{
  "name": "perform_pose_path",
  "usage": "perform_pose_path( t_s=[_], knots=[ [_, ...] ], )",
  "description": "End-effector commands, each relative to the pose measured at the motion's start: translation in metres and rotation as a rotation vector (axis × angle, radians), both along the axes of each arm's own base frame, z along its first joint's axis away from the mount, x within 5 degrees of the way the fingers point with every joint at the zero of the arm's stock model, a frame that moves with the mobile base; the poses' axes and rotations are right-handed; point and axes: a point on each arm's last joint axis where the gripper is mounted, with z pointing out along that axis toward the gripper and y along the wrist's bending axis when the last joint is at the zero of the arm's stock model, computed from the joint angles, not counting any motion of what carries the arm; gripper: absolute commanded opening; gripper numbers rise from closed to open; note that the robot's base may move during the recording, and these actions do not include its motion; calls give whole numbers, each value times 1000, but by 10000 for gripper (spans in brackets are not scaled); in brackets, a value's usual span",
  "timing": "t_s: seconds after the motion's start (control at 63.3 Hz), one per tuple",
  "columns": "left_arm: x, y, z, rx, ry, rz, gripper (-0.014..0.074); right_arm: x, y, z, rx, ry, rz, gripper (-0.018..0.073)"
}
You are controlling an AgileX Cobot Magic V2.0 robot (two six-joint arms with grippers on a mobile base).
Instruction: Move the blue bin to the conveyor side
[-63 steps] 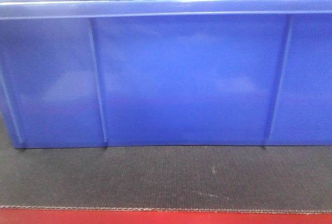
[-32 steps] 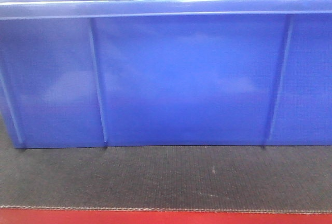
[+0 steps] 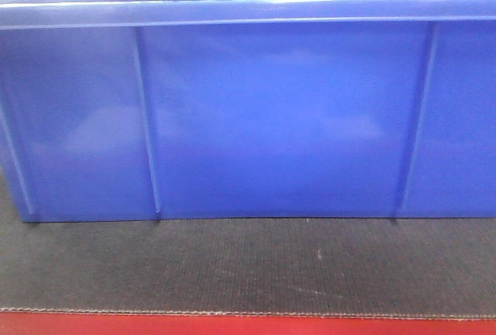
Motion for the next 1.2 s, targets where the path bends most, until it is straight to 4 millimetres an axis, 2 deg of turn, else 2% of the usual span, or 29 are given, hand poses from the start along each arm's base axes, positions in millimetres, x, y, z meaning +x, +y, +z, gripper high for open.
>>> perform_pose_path(
  t_s=[0.0, 0.711, 0.79, 0.854, 1.043, 1.185],
  knots=[
    [-1, -1, 2, -3, -25, -8, -3, -1, 0, 4, -19, -47, -7, -88],
    [-2, 0, 2, -3, -24, -7, -3, -1, 0, 4, -19, -47, -7, -88],
    [-6, 4, 0, 93, -47, 33, -3, -1, 0, 4, -19, -47, -7, -88],
    [-13, 9, -10, 208, -63, 92, -6, -1, 0, 4, -19, -47, -7, -88],
    [-29, 15, -48, 125, -107, 205, -6, -1, 0, 4, -19, -47, -7, -88],
    [-25, 16, -68, 106, -68, 216, -6, -1, 0, 4, -19, -47, -7, -88]
  ],
)
